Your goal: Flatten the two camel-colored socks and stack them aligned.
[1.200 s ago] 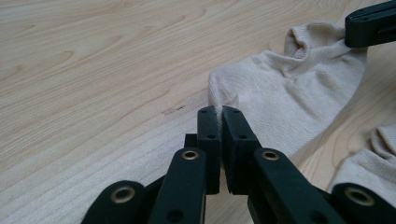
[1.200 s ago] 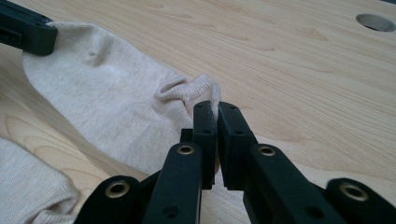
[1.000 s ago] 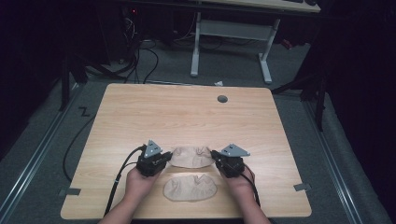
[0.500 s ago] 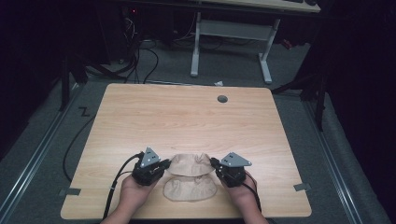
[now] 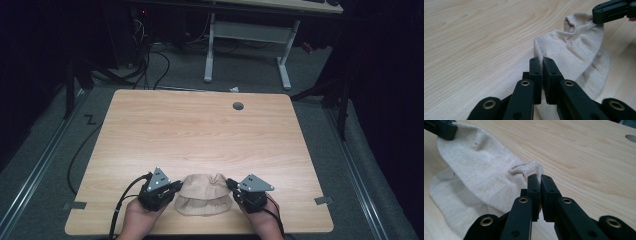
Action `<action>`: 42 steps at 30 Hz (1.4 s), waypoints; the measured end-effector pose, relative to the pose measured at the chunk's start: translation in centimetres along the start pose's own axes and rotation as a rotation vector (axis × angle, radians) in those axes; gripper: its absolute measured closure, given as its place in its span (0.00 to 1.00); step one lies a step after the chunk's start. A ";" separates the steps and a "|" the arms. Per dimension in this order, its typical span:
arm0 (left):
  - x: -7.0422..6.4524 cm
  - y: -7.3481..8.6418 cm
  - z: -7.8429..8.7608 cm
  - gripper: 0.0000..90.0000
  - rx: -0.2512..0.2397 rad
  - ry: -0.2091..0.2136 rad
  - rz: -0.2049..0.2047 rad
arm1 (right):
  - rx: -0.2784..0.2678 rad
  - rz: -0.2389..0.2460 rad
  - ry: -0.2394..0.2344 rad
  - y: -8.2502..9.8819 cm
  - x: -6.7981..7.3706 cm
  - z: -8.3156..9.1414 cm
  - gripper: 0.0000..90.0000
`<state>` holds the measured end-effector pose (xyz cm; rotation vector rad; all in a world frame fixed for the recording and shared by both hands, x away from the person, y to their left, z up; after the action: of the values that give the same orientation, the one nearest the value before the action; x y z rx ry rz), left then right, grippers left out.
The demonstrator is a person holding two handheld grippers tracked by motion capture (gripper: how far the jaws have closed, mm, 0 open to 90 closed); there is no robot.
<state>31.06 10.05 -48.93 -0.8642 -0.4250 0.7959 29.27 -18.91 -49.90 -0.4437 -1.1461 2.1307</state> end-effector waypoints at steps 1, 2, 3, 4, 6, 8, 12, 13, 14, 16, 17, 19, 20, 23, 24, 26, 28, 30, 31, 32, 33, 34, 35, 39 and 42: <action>-0.2 0.1 0.2 0.95 0.000 0.003 -0.002 | 0.000 0.000 0.000 0.0 0.0 0.0 0.96; -0.3 0.2 0.3 0.95 0.002 0.002 -0.006 | 0.004 0.000 -0.002 0.1 0.1 0.1 0.96; -0.4 0.3 0.5 0.95 0.004 0.002 -0.012 | 0.005 -0.001 -0.005 0.2 0.3 0.3 0.96; -0.5 0.3 0.6 0.95 0.005 0.003 -0.014 | 0.003 0.004 -0.008 0.3 0.4 0.4 0.96; -0.6 0.5 0.9 0.95 0.006 0.004 -0.014 | 0.009 0.003 -0.010 0.4 0.7 0.5 0.96; -0.8 0.8 1.2 0.95 0.013 0.004 -0.016 | 0.013 0.004 -0.015 0.5 0.9 0.7 0.96; -0.9 1.2 1.4 0.95 0.028 0.004 -0.015 | 0.019 0.011 -0.019 0.9 1.3 0.9 0.96; -1.0 1.4 1.5 0.95 0.036 0.006 -0.018 | 0.020 0.010 -0.018 1.0 1.4 1.0 0.96; -1.1 1.5 1.5 0.95 0.041 0.007 -0.020 | 0.024 0.012 -0.019 1.1 1.5 1.0 0.96; -1.4 1.9 1.4 0.95 0.059 0.010 -0.033 | 0.030 0.013 -0.022 1.3 1.6 1.1 0.96; -1.6 2.0 1.3 0.95 0.065 0.008 -0.040 | 0.034 0.017 -0.025 1.4 1.8 1.1 0.96; -1.8 2.1 1.1 0.95 0.073 0.005 -0.048 | 0.042 0.021 -0.027 1.6 1.9 1.1 0.96; -1.8 2.1 1.1 0.95 0.075 0.006 -0.049 | 0.043 0.020 -0.028 1.7 1.9 1.1 0.96; -2.0 2.2 1.0 0.95 0.083 0.006 -0.056 | 0.049 0.022 -0.030 1.8 2.0 1.1 0.96; -2.1 2.3 0.9 0.95 0.089 0.005 -0.061 | 0.051 0.025 -0.033 1.8 2.0 1.2 0.96; -2.3 2.5 0.6 0.95 0.104 0.003 -0.073 | 0.056 0.029 -0.034 1.9 2.0 1.1 0.96; -2.4 2.6 0.5 0.95 0.113 0.001 -0.082 | 0.070 0.026 -0.034 2.0 2.0 1.0 0.96; -2.5 2.6 0.3 0.95 0.123 -0.004 -0.094 | 0.078 0.026 -0.034 2.2 2.0 0.9 0.96; -2.6 2.7 0.3 0.95 0.127 -0.005 -0.096 | 0.082 0.024 -0.035 2.2 2.0 0.8 0.96; -2.6 2.7 0.3 0.95 0.131 -0.005 -0.096 | 0.086 0.026 -0.036 2.2 2.0 0.8 0.96; -2.5 2.8 0.2 0.94 0.138 -0.006 -0.096 | 0.089 0.025 -0.039 2.3 2.0 0.7 0.96; -2.5 2.8 0.1 0.94 0.145 -0.006 -0.096 | 0.097 0.025 -0.040 2.3 2.0 0.6 0.95; -2.5 2.9 0.0 0.94 0.151 -0.008 -0.097 | 0.103 0.024 -0.041 2.4 2.0 0.6 0.95; -2.4 3.1 -0.3 0.91 0.174 -0.019 -0.100 | 0.125 0.019 -0.046 2.6 1.9 0.3 0.95; -2.2 3.1 -0.4 0.87 0.179 -0.027 -0.093 | 0.135 0.018 -0.045 2.7 1.8 0.1 0.94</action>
<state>28.50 9.40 -51.75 -0.6635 -0.4080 0.7477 26.85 -18.78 -52.06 -0.3463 -1.0183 2.2274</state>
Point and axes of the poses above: each handheld gripper's, and its own axes: z roughly backward along the jaws, y roughly out of its underside, x roughly to its left, the point moved 1 cm from there along -z, roughly forward along the jaws, and after that the axes turned 10 degrees about -y, right-handed, at the moved point
